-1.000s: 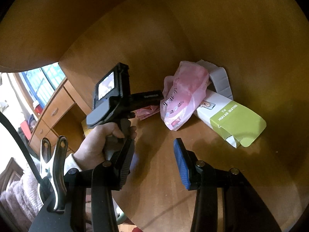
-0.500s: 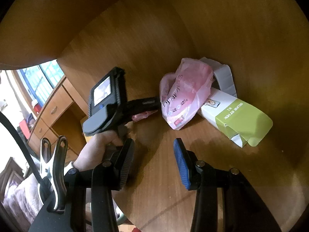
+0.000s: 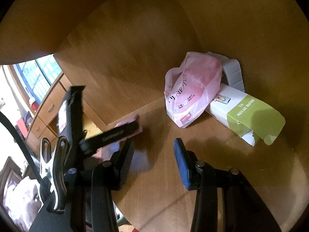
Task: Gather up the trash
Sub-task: 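Close the left tool on the pink paper-wrapped package on the shelf, then close the right tool on the pink plastic bag while the left holds the pink package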
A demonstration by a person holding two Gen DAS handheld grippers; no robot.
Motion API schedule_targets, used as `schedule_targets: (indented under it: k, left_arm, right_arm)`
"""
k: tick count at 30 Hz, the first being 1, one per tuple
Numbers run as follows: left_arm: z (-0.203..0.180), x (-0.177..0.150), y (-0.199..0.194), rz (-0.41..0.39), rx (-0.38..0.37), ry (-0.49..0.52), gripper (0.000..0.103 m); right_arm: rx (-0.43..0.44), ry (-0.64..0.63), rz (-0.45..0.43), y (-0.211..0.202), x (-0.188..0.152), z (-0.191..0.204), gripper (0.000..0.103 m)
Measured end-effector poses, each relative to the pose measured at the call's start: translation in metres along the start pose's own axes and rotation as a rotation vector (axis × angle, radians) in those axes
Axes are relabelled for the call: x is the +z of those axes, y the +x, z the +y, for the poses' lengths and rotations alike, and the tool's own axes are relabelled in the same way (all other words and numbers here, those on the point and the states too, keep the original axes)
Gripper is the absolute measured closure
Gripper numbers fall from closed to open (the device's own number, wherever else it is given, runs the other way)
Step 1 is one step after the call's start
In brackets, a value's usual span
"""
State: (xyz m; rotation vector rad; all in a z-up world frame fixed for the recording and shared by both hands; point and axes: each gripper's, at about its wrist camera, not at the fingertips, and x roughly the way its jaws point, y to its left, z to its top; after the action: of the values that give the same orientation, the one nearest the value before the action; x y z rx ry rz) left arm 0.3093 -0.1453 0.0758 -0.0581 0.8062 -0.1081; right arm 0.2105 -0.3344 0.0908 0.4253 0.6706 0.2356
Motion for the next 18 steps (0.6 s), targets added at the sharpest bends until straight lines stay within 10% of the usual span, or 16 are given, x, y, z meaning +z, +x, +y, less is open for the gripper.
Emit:
schedule_targets:
  k: [18]
  left_arm:
    - [0.033, -0.018, -0.037, -0.069, -0.102, -0.053, 0.023]
  right_arm:
    - [-0.117, 0.157, 0.032, 0.030, 0.009, -0.029, 0.042]
